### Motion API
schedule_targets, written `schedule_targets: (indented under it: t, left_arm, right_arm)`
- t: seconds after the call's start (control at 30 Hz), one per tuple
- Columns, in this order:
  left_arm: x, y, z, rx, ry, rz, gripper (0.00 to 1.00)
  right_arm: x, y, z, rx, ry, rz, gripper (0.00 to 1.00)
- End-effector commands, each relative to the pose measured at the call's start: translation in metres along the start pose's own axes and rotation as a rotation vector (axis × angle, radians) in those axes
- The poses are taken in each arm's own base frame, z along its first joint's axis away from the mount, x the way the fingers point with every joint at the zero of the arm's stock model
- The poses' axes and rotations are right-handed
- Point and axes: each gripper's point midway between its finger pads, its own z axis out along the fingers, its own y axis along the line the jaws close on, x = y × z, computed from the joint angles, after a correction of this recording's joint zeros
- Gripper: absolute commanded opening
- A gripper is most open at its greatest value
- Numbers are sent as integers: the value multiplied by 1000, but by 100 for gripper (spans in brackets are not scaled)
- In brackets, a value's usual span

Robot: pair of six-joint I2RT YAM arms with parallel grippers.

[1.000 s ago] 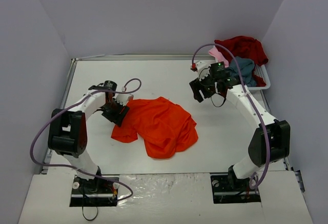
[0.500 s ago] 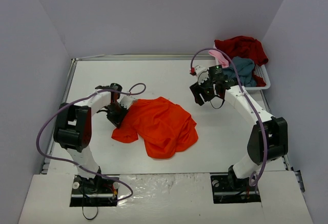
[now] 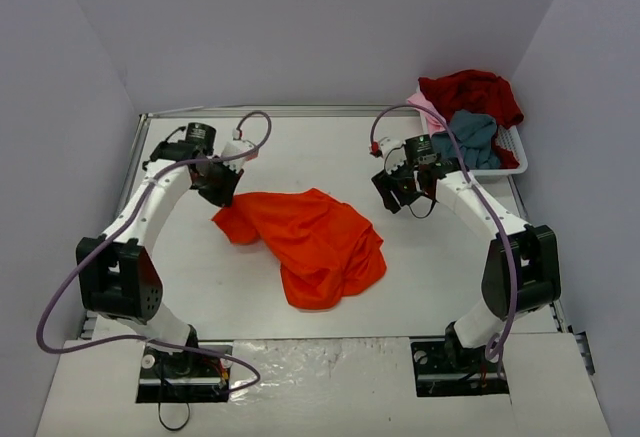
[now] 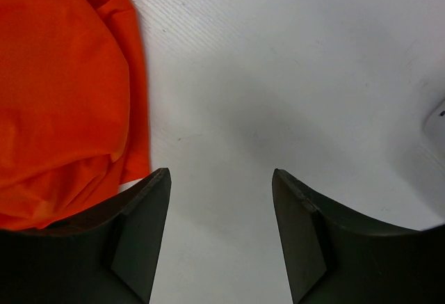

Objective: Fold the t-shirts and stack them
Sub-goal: Flatten out the tshirt

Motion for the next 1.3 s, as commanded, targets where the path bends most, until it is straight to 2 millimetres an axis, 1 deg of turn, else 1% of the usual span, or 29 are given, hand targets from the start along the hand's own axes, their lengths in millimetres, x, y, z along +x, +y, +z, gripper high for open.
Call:
schedule_targets:
  t: [0.0, 0.07, 0.17, 0.2, 0.27, 0.3, 0.33, 0.4, 0.47, 0.5, 0.53, 0.57, 0.6, 0.63, 0.67, 0.7, 0.73, 0.77, 0.8, 0.83, 0.87, 0.93, 0.97, 1.03, 1.1, 1.13, 1.17, 1.2, 1.27]
  left_arm:
    - [-28, 8, -52, -41, -147, -34, 2]
    - [-40, 12, -70, -56, -199, -48, 2]
    - [-51, 14, -79, -57, -222, -64, 2]
    - [-62, 12, -82, -36, -245, -71, 2]
    - [-73, 9, -82, -13, -257, -78, 2]
    - [-86, 6, -87, -2, -288, -81, 2]
    - [-94, 1, -80, 21, -283, -73, 2]
    - [-118, -3, -78, 28, -309, -54, 2]
    - [-133, -23, -72, 61, -294, -8, 2]
    - [-139, -26, -58, 76, -262, 4, 2]
    - [-154, -38, -52, 88, -260, 42, 2]
    - [-162, -44, -49, 96, -264, 60, 2]
    - [-171, -50, -48, 100, -272, 78, 2]
    - [-189, -65, -55, 108, -312, 121, 2]
    - [-205, -70, -54, 113, -334, 141, 2]
    - [-214, -78, -55, 121, -349, 162, 2]
    - [-222, -93, -53, 136, -359, 194, 2]
    - [-229, -98, -41, 140, -351, 198, 2]
    - [-236, -105, -40, 145, -364, 214, 2]
    - [-248, -118, -46, 152, -405, 248, 2]
    - [-253, -123, -38, 162, -405, 252, 2]
    - [-266, -134, -35, 161, -445, 275, 2]
    - [-268, -145, -29, 171, -446, 291, 2]
    - [-277, -156, -24, 179, -476, 315, 2]
    - [-279, -177, -12, 210, -475, 355, 2]
    - [-277, -183, -6, 222, -465, 365, 9]
    - [-271, -196, 3, 258, -442, 393, 59]
    - [-268, -199, 9, 262, -425, 399, 77]
    - [-263, -197, 15, 231, -405, 404, 96]
  right_arm:
    - [9, -3, 6, 24, 19, 12, 56]
    - [10, -4, 6, 32, 24, 14, 56]
    - [9, -7, 6, 48, 19, 14, 56]
    - [9, -11, 6, 67, 25, 14, 56]
    - [9, -17, 4, 106, 25, 25, 55]
    - [6, -25, -1, 145, 7, 31, 55]
    - [5, -28, -3, 158, -1, 42, 55]
    - [3, -35, -11, 175, -30, 61, 55]
    - [3, -39, -16, 178, -44, 72, 55]
    - [6, -43, -17, 185, -42, 81, 55]
    - [7, -45, -18, 186, -42, 86, 55]
    - [9, -47, -18, 189, -40, 92, 55]
    - [10, -52, -19, 196, -40, 103, 55]
    - [12, -53, -19, 199, -37, 110, 54]
    - [14, -58, -21, 208, -37, 122, 54]
    - [14, -60, -22, 213, -40, 130, 54]
    - [14, -63, -24, 219, -44, 139, 54]
    - [14, -67, -27, 228, -52, 153, 54]
    - [13, -69, -29, 234, -57, 160, 54]
    - [16, -75, -32, 246, -60, 179, 54]
    - [16, -78, -34, 253, -65, 185, 54]
    - [17, -85, -39, 273, -69, 197, 54]
    - [17, -88, -42, 287, -70, 200, 54]
    - [18, -94, -47, 315, -70, 197, 54]
    - [23, -102, -51, 341, -61, 211, 54]
    - [24, -105, -52, 348, -62, 214, 55]
    - [26, -109, -54, 359, -58, 220, 55]
    - [26, -110, -53, 362, -56, 223, 55]
    - [26, -112, -53, 365, -55, 227, 55]
